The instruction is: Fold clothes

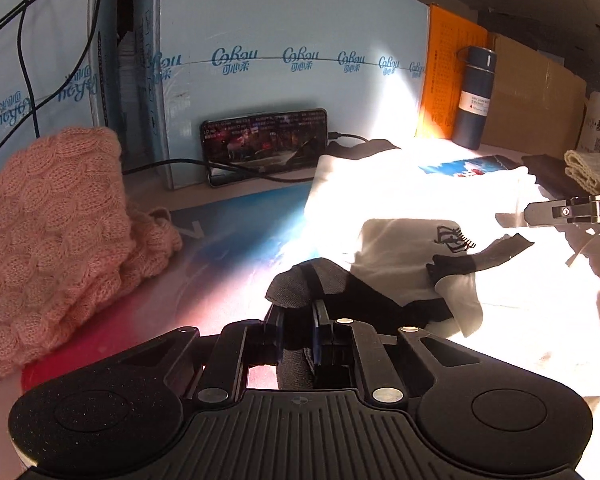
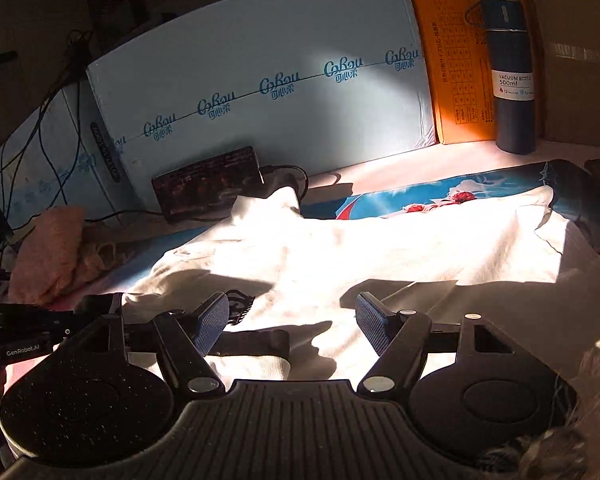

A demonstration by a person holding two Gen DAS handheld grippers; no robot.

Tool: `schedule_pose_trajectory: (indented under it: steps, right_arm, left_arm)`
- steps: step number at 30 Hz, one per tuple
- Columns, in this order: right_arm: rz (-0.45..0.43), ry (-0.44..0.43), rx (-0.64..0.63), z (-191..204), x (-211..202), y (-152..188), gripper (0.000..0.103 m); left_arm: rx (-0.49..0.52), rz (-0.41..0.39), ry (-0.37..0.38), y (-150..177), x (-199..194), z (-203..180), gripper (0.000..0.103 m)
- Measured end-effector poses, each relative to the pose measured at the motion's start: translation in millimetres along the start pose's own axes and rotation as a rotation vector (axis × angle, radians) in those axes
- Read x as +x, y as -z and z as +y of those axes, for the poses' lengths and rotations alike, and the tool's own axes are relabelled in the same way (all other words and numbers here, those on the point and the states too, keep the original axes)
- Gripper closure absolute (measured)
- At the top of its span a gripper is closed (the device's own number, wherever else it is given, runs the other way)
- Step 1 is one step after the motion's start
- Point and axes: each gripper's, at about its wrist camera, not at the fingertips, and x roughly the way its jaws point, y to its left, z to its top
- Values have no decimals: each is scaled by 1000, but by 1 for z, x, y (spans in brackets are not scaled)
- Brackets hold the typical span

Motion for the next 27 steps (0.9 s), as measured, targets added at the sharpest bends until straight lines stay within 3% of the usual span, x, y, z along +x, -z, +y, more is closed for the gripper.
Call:
schedule_pose_trajectory:
  steps: [4,5,7,9,10,11,13,17,19,21,22,24,27]
  right_arm:
    - [58,-16,-33,7,8,9,35]
    - [66,-15,-36,8,9,12,35]
    - [78,-12,-41,9,10,15,35]
    - [82,-13,-35,8,10,17,36]
    - [82,-14,-32,8,11,17,36]
    - [82,-15,-30,8,11,16,37]
    - [82,-19,-24,8,12,16,39]
    - [80,-33,-15,11,15,16,53]
    - [78,-26,-16,14,15,17,60]
    - [71,-36,-12,13,15,18,65]
    - [67,-47,-10,13,14,19,68]
    - [67,-104,9,9,14,22,80]
    - [52,-159,32,5,12,25,91]
  left_arm:
    - [9,-38,-77,-6,-3,0,91]
    - [11,-47,-97,-8,-4,-1,87]
    - [16,-66,-135,-11,-6,-1,78]
    - [20,-84,-174,-14,-7,-1,52]
    - [16,-109,-190,-16,-12,-3,48]
    - [18,-143,-170,-18,-20,-9,46]
    - [49,-179,-55,-22,-32,-24,45]
    - [127,-61,200,-25,-13,-59,44]
    - [170,10,244,-22,6,-71,44]
    - [209,43,281,-18,21,-77,57]
    - [221,48,307,-15,23,-79,66]
    - [230,35,374,-11,17,-83,96]
    - [262,-17,418,-4,1,-89,96]
